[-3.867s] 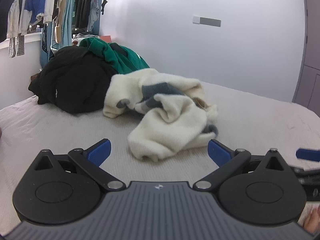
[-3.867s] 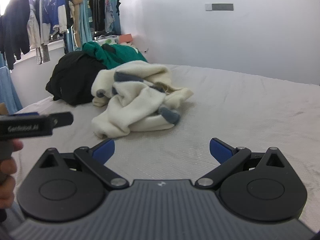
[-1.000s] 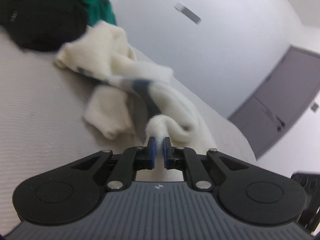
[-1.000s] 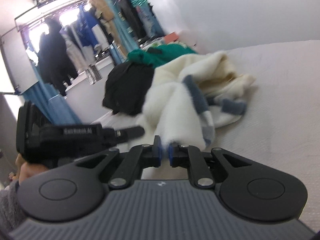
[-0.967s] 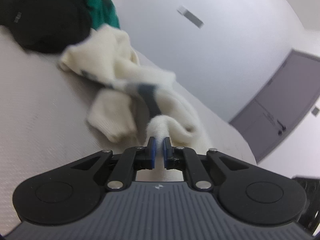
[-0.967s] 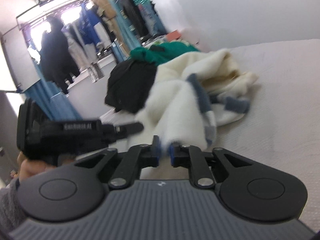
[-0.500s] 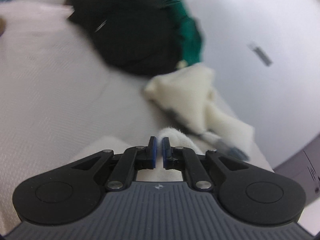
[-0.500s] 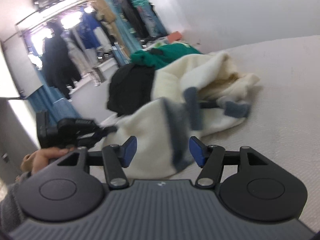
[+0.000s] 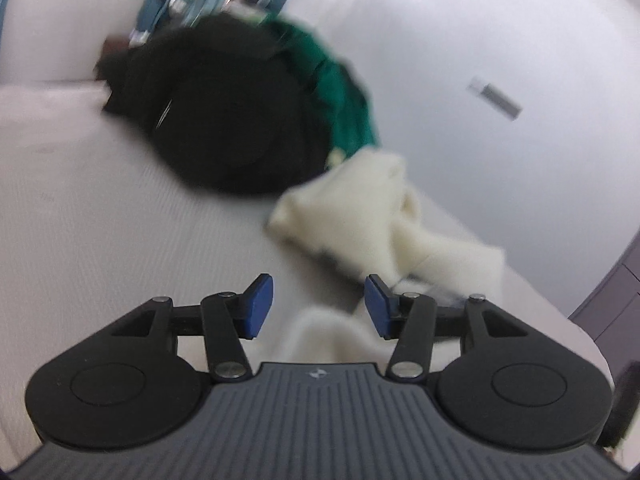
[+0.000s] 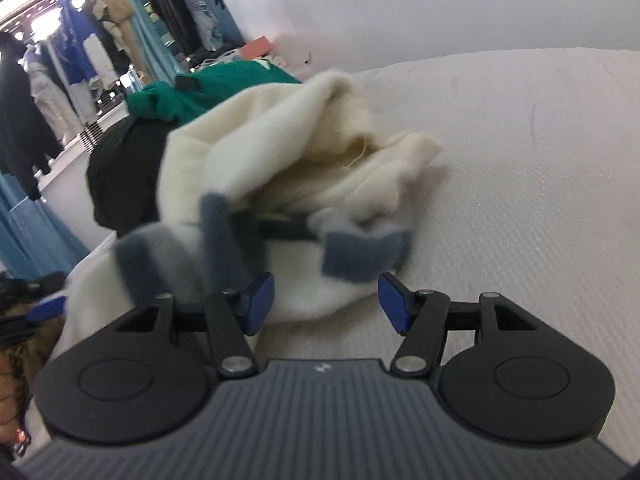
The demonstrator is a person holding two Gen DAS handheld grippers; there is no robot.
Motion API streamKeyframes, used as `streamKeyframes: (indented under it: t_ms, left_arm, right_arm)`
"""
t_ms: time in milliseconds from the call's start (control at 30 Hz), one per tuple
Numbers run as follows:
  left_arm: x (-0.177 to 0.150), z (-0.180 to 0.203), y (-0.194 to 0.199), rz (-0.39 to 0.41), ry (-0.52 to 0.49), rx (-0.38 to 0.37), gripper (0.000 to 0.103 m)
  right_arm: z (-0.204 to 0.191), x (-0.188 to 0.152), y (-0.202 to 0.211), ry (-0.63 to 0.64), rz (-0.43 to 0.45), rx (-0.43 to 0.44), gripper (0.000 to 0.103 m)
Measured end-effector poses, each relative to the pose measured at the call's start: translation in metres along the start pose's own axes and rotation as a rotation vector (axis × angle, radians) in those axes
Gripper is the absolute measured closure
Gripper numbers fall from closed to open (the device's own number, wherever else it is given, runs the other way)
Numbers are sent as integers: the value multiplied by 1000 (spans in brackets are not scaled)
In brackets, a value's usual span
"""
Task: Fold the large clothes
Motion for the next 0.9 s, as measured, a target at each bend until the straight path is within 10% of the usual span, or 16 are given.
streamKeyframes:
  t_ms: [167, 433, 900]
  left_arm:
    - [5, 43, 34, 92, -84, -169, 47]
    - [-74, 119, 21, -73, -304, -323, 47]
    - [-166, 135, -64, 61, -852, 45, 45]
  right_arm:
    - [17, 6, -17, -58, 0, -6, 43]
    - [33, 14, -31, -142, 0, 36, 44]
    - [41, 11, -33, -159, -21, 65, 78]
Point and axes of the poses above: each gripper's, at about its wrist camera, not at the fingertips, and y roughly against the way its jaws point, z to its right, x to its top, the point moved 10 cm from there along -y, roughly the way its jaws point, and after that the axes turned 7 degrees about x, right-handed, at the moved point
